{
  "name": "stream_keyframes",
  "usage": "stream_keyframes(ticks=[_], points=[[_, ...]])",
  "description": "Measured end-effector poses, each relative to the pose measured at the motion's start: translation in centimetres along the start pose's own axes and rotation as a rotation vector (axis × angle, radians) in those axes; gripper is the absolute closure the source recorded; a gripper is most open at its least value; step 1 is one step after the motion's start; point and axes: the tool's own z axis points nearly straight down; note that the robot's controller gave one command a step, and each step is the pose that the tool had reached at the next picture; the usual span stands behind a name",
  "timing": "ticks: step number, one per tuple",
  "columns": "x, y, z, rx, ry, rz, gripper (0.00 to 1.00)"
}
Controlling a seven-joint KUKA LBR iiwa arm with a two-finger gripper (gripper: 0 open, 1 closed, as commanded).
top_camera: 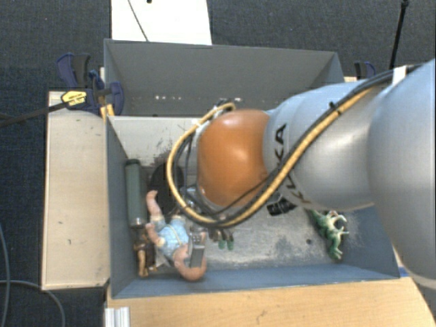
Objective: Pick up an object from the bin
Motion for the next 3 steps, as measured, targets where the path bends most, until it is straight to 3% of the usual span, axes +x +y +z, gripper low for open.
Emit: stream_keyframes(ticks=[1, 2, 3], points=[[-0.2, -0.1, -0.5, -0.002, -0.007, 0.006, 0.0], [-0.5, 0.4, 4.3, -0.002, -0.011, -0.131, 0.0], [-0.4, 0.9, 6.3, -0.001, -0.011, -0.294, 0.0]])
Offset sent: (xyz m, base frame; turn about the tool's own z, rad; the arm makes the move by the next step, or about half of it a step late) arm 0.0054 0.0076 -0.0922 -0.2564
